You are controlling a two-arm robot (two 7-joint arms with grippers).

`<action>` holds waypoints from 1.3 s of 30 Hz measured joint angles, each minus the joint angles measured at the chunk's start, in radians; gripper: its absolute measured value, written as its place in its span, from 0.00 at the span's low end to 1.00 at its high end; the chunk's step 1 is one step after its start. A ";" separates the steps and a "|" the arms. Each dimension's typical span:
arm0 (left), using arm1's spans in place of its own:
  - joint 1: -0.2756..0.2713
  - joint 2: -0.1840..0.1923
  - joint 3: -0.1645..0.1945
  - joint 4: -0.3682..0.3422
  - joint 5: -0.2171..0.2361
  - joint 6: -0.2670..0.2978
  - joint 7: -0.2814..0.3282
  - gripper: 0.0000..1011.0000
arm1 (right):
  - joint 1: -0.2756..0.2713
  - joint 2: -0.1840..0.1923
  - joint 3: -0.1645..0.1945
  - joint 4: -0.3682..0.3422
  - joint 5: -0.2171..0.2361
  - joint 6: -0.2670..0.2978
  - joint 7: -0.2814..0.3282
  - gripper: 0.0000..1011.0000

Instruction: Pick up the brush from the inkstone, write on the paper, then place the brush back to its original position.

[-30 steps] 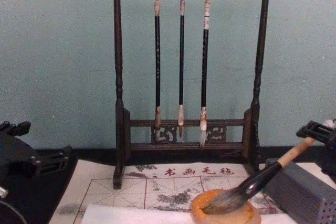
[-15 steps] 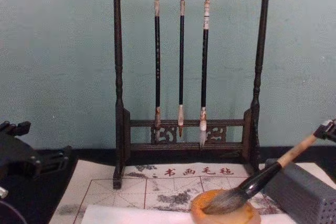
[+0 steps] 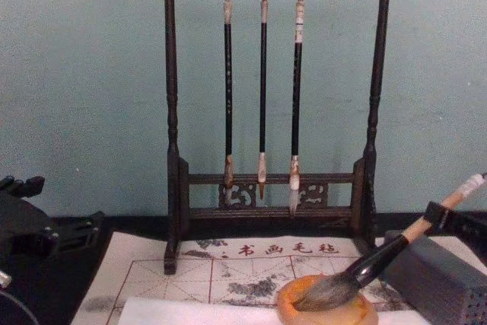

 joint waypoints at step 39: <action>0.000 0.000 0.000 0.000 0.000 0.000 0.000 0.99 | 0.032 0.016 -0.069 0.045 -0.260 -0.033 -0.011 0.99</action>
